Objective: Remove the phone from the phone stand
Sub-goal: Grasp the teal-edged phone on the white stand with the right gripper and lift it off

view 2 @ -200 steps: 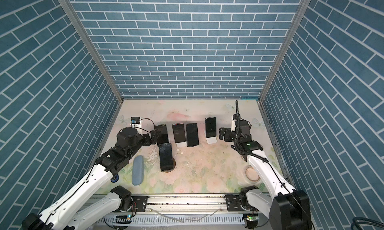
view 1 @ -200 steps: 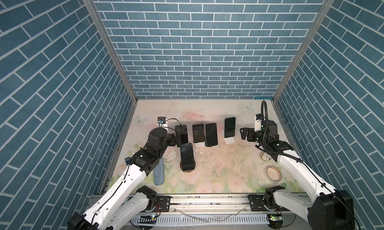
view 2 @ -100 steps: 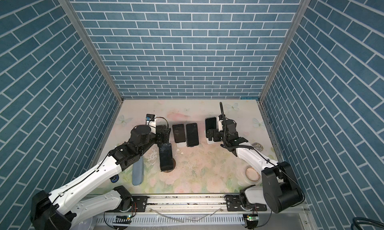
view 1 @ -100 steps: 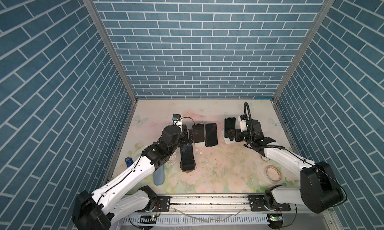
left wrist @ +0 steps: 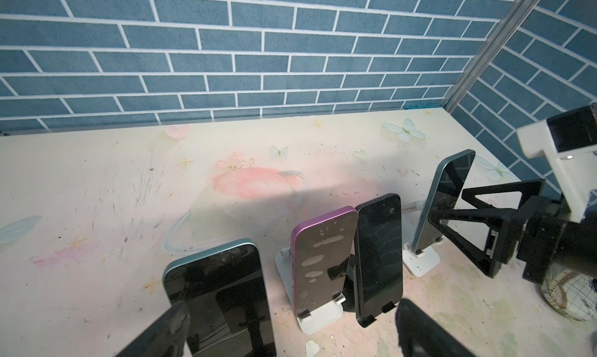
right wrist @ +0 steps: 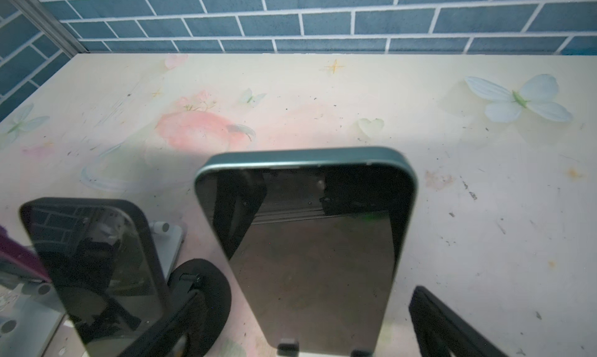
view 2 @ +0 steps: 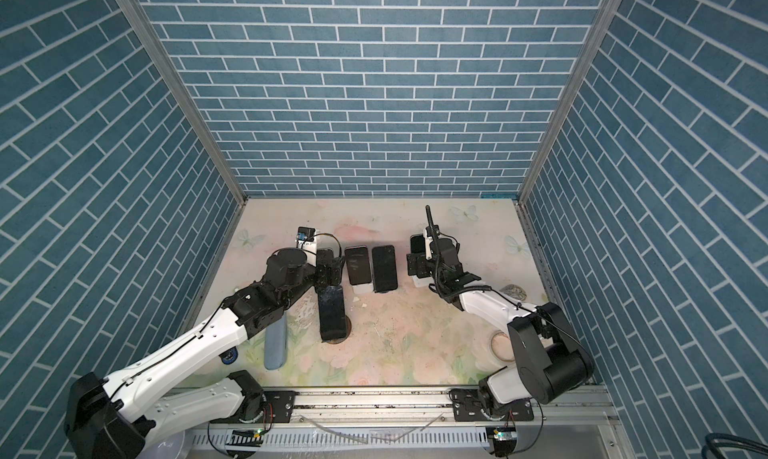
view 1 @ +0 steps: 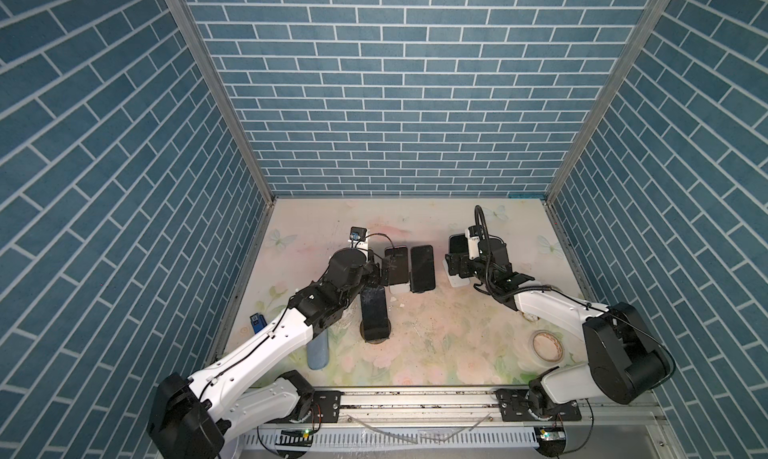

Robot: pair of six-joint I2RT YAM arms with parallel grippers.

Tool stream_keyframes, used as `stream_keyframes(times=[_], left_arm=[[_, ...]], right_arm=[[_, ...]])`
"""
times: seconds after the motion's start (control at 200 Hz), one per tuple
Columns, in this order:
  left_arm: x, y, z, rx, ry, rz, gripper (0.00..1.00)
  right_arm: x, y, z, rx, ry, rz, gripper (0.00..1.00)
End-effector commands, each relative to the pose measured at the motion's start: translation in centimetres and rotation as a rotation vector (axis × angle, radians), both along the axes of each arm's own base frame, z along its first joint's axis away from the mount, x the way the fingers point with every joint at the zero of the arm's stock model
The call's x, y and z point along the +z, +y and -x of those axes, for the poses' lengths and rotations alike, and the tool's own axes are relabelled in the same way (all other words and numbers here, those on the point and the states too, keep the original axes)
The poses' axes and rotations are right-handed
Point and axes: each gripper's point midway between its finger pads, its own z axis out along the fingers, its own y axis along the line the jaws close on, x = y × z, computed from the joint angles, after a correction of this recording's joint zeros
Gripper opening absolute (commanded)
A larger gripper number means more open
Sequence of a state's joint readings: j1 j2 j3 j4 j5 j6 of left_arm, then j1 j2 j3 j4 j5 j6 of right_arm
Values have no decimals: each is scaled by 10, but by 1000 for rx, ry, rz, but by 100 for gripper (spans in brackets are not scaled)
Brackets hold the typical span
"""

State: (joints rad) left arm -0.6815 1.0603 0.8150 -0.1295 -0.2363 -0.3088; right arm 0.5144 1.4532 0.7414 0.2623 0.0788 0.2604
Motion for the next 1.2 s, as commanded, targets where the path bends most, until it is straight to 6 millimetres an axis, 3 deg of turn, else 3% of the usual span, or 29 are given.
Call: stream_keyframes(times=[0.0,0.32,0.675,0.85,1.195], left_arm=[[18,-2,-1,-2,-54,18,100],[16,-1,-1,0,-60,13,100],[19,0,-2,7,-69,4,100],[19,0,-2,6,-68,3,100],[21,-2,-1,-4,-68,3,100]], right_arm=[[20,-2,-19,-58,-96,20,99],[16,5,-29,-66,-104,20,91],[15,12,-25,-35,-95,-4,61],[29,10,-22,-41,-105,-15,48],[82,-7,-11,-121,-90,-40,46]])
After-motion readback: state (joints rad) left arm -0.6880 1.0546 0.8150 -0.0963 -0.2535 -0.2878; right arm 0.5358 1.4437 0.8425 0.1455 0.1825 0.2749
